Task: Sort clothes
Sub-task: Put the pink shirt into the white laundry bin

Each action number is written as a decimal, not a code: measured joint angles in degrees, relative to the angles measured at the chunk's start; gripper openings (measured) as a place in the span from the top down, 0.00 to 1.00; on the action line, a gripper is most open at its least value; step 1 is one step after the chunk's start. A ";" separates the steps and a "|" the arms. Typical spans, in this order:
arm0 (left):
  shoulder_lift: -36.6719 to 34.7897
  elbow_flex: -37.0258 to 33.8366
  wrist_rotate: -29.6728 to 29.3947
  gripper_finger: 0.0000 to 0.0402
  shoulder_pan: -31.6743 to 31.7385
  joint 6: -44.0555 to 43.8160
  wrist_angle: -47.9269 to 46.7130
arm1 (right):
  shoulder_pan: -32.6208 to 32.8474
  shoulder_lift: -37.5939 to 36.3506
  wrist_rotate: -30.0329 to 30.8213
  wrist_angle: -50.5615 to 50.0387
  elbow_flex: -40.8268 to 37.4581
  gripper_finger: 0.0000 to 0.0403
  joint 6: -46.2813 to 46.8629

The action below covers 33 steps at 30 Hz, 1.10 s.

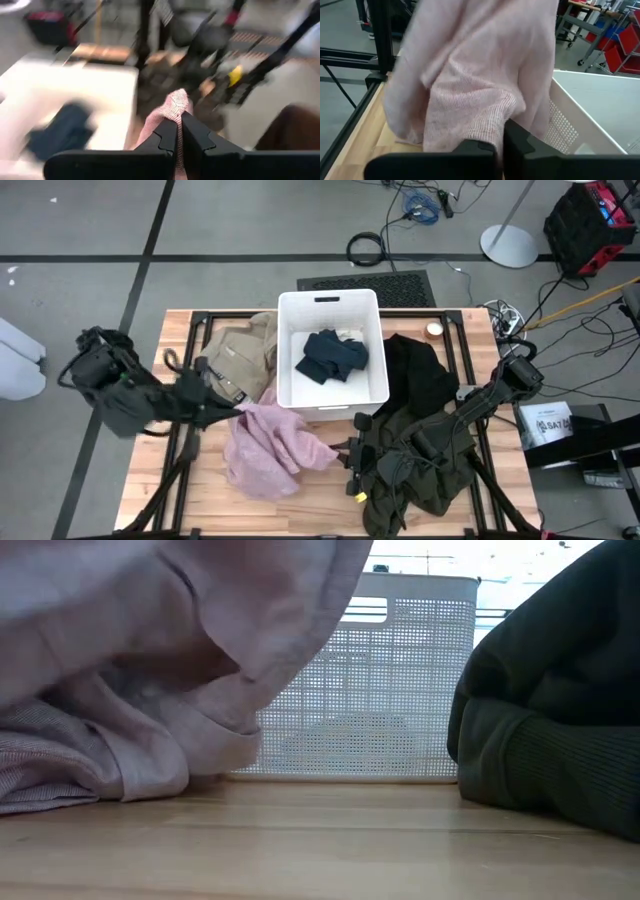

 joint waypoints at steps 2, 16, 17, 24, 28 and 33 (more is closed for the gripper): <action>1.35 0.00 -0.18 0.96 0.00 -5.50 -7.38 | 0.00 -0.25 0.04 -0.47 0.00 1.00 0.27; 5.31 -13.73 0.46 0.96 -6.97 -25.49 -18.44 | 2.28 -2.25 0.61 -4.21 0.04 1.00 3.29; 5.02 -16.48 -0.09 0.96 -7.82 -26.94 -17.69 | 2.38 -2.25 0.61 -4.19 0.04 1.00 3.51; 3.05 -37.41 -0.18 0.96 -10.56 -29.43 5.78 | 2.51 -2.75 0.61 -4.35 0.04 1.00 4.07; 3.07 -46.30 3.01 0.96 -10.60 -24.62 23.84 | 2.11 -3.25 0.58 -4.48 0.04 1.00 3.87; 3.10 -53.19 5.74 0.96 -9.68 -14.14 44.54 | 1.77 -3.49 0.57 -4.44 0.04 1.00 2.93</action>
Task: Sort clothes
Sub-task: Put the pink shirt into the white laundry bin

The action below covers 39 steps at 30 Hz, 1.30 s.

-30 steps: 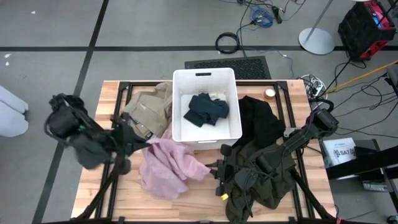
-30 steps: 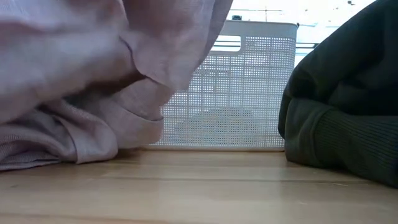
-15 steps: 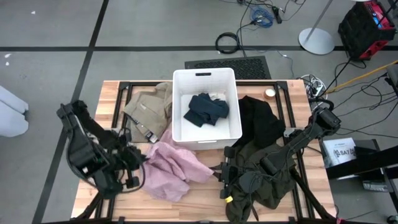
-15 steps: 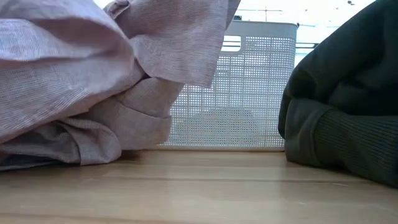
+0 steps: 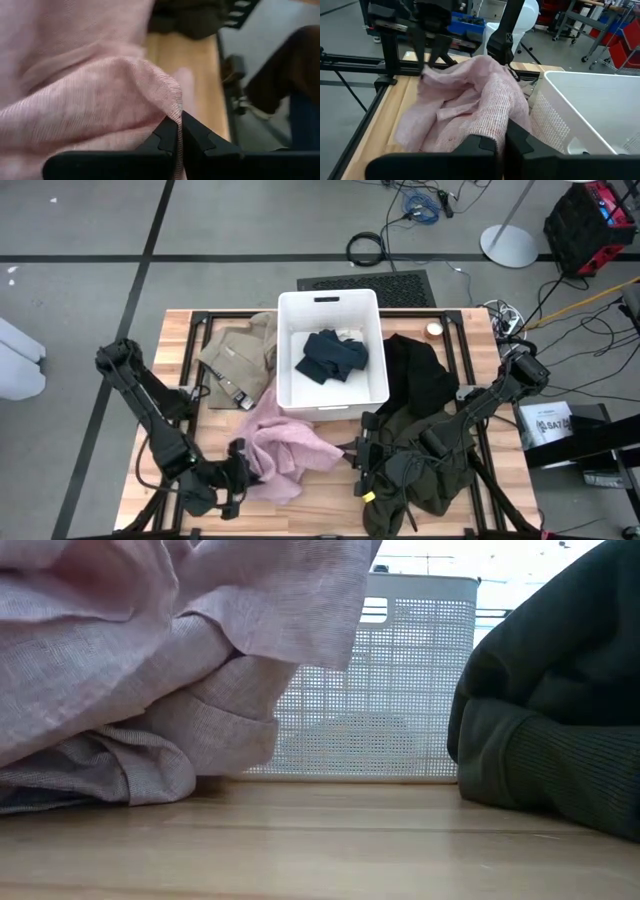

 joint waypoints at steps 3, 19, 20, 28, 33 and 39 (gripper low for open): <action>0.06 -1.61 0.14 0.96 0.62 5.65 7.66 | -0.19 0.00 -0.11 -0.57 0.00 1.00 -0.11; 1.37 -0.46 -0.55 0.69 8.27 28.94 27.77 | -1.42 0.02 -0.81 -3.98 0.00 1.00 1.52; 1.41 0.04 -0.54 0.64 8.37 29.61 28.35 | -1.45 0.02 -0.83 -4.17 0.00 1.00 1.67; 1.61 6.38 -0.03 0.27 4.82 44.63 36.76 | -1.96 0.04 -2.18 -7.44 0.00 1.00 4.81; 1.79 11.48 -1.24 0.23 0.31 49.19 36.83 | -1.90 0.05 -2.34 -9.07 0.00 1.00 6.30; 1.52 13.26 -8.03 0.23 -4.15 55.41 32.13 | -1.84 0.07 -2.34 -10.80 0.00 1.00 8.20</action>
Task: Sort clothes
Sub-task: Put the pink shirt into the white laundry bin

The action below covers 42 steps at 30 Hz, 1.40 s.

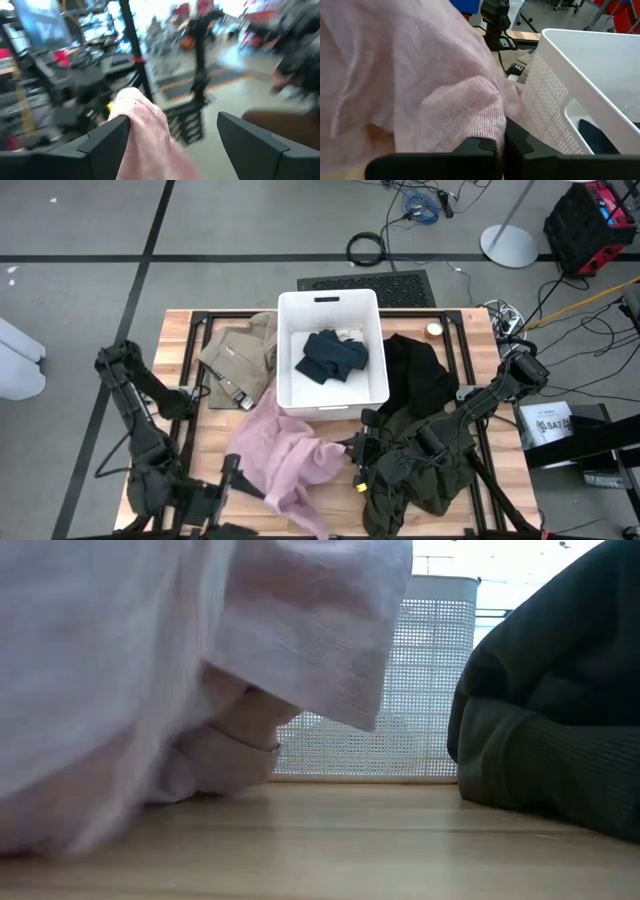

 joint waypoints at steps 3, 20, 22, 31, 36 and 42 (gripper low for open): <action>-1.11 -0.02 -5.66 0.23 -0.57 -11.75 -12.18 | 0.09 0.00 -0.02 -0.28 0.00 1.00 0.69; -0.77 -0.02 -5.74 0.23 4.44 -43.06 -32.05 | -2.08 0.00 -4.28 2.72 0.00 1.00 1.04; 1.53 -0.02 -5.13 0.23 7.45 -40.28 -28.62 | -2.27 0.00 -4.58 4.02 0.00 1.00 1.05; 8.46 -0.07 -0.10 0.23 19.50 -37.05 -20.24 | -2.25 0.02 -5.95 4.44 0.00 1.00 0.25; 10.35 -0.07 4.74 0.23 22.96 -36.16 -16.45 | -2.23 0.02 -5.95 4.44 0.00 1.00 0.22; 12.59 -0.07 7.21 0.23 25.57 -33.40 -12.33 | -2.23 0.02 -7.27 4.70 0.00 1.00 -0.31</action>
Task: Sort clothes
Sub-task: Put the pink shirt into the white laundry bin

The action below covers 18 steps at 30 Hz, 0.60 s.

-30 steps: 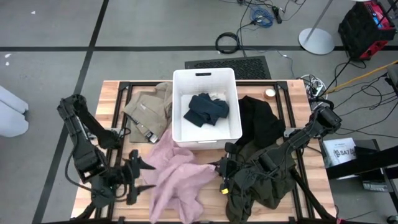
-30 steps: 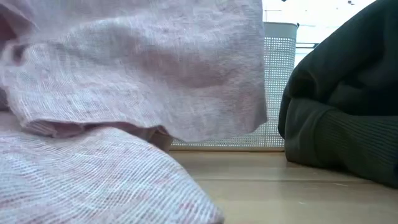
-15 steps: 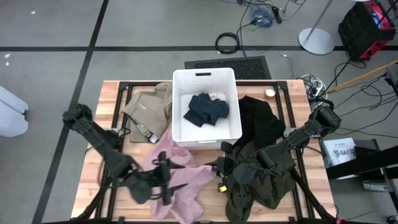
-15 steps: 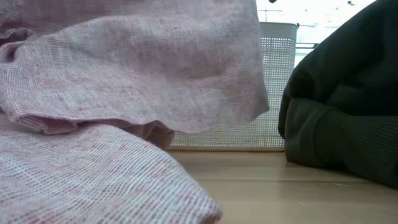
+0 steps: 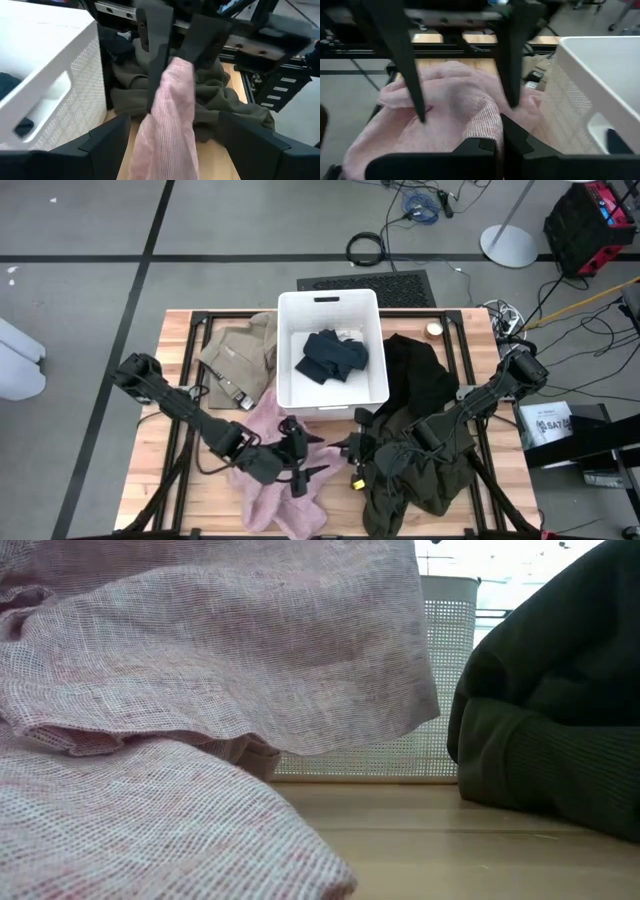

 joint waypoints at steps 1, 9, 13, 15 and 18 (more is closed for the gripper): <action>0.41 0.00 0.71 0.23 0.43 -0.01 0.16 | 0.00 0.00 -0.46 0.35 0.00 1.00 -0.32; 1.42 0.00 4.84 0.29 1.33 -1.64 -0.49 | 0.09 0.00 -1.43 2.84 0.00 1.00 -3.33; 1.42 0.00 4.81 0.48 1.28 -1.74 -0.70 | 0.09 -0.02 -1.45 2.86 0.00 1.00 -3.34; 1.40 0.00 5.10 0.62 1.28 -1.60 -1.35 | 0.09 0.00 -1.45 3.14 0.00 1.00 -3.34; 1.40 0.03 6.77 0.88 1.25 1.26 -1.69 | 0.09 -0.02 -1.64 3.72 0.00 1.00 -2.79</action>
